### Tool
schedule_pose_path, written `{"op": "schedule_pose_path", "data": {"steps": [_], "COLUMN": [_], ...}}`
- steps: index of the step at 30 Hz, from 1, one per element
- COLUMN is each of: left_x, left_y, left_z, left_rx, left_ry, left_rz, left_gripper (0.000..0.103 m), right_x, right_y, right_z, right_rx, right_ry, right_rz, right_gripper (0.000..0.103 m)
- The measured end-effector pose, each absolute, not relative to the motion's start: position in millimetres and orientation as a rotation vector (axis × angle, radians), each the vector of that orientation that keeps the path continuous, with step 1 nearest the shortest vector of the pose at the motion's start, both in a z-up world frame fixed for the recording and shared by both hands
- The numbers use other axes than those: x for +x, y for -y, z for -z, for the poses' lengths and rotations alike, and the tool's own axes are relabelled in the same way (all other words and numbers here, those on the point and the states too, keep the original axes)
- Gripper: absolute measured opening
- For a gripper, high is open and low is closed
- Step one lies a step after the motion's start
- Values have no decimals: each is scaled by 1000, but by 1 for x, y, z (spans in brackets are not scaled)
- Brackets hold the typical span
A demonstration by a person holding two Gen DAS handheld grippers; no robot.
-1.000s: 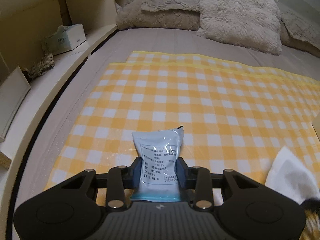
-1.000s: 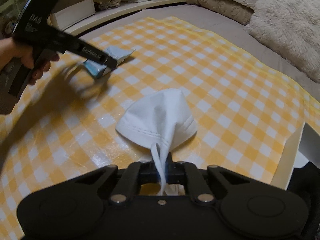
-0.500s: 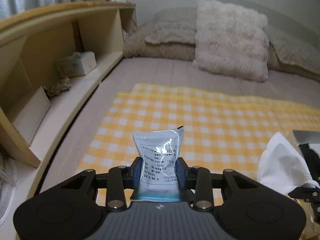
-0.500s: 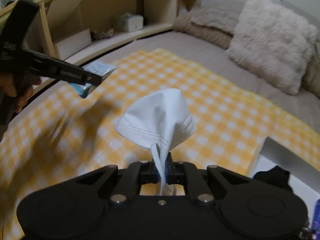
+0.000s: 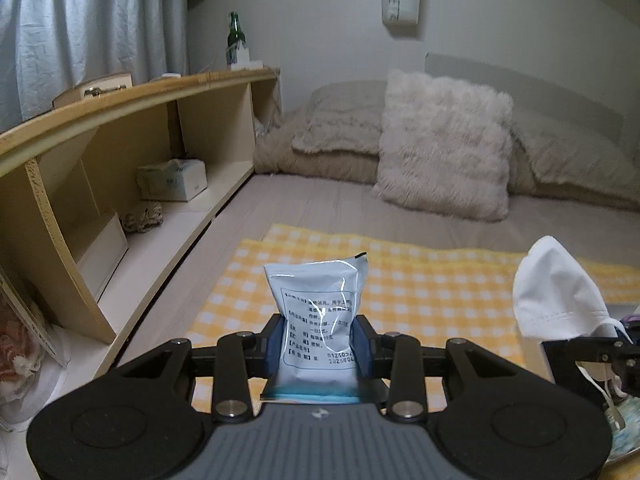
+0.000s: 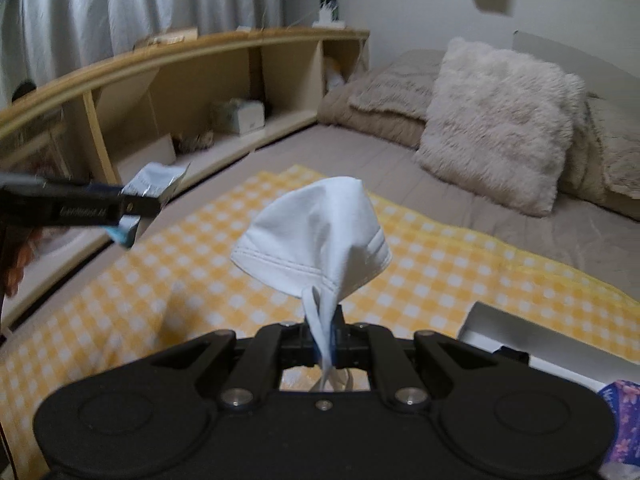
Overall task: Organize soft objects
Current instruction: 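Lift the face mask with the right gripper while the left lifts the sachet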
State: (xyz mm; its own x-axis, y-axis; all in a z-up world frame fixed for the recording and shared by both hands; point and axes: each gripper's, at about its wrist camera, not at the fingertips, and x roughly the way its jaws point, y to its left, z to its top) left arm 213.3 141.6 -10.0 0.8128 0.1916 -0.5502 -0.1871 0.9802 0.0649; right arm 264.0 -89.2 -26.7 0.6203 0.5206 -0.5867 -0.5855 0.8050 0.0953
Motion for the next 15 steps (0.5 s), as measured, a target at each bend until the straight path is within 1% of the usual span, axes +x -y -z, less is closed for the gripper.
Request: {"op": "schedule_pose_path", "data": {"steps": [10, 15], "left_x": [193, 197], "left_y": [-97, -68], "left_z": [-17, -23], "left_rx": [-4, -33], "left_ry": [-480, -445], "left_rz": [-147, -98], "left_gripper": [38, 38], "right_x": [247, 246], "right_y": [143, 174], "right_z": [-9, -19], "right_rx": [-34, -19], "right_ry": [-535, -498], "right_rz": [-583, -523], "right_gripper": [5, 6]}}
